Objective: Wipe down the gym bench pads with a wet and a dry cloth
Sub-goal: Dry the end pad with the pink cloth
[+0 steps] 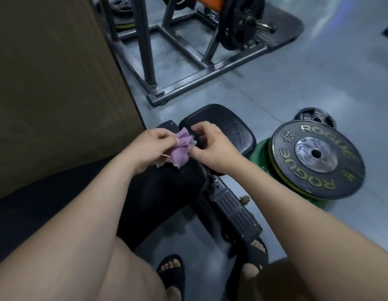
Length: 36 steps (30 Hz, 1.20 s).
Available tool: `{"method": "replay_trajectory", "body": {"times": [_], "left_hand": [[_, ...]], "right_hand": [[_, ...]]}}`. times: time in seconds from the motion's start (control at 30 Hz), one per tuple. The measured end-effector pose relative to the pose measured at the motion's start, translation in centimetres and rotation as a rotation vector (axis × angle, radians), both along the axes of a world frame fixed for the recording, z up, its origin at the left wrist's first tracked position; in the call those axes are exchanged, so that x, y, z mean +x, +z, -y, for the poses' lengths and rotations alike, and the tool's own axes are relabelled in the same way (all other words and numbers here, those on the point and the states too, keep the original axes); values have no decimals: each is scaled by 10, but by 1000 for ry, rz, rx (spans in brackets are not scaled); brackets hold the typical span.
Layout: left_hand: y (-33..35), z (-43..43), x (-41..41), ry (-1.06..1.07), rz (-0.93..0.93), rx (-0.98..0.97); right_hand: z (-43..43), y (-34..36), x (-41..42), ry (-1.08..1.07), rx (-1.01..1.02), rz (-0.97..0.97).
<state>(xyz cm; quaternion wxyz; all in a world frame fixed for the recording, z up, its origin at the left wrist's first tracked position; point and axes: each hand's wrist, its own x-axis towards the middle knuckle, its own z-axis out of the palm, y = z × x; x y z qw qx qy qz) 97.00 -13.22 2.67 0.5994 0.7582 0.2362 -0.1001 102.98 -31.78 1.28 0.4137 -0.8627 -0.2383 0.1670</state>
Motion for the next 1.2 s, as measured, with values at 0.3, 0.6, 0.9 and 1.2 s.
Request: {"method": "replay_trajectory", "body": {"times": [0.3,0.6,0.9,1.2], "left_hand": [[-20,68,33,-192,-86,223],[-30,69,29,-187,4,602],[-81,84,-2,-338,72,893],[-115,82,-19,-241,228,1107]], "right_hand": [[71,-13,19,-285,-51,-128],[75,-34,19,-110,-176,279],[85,-82,8,133,-197,566],[60,-78,29,13,-300,598]]}}
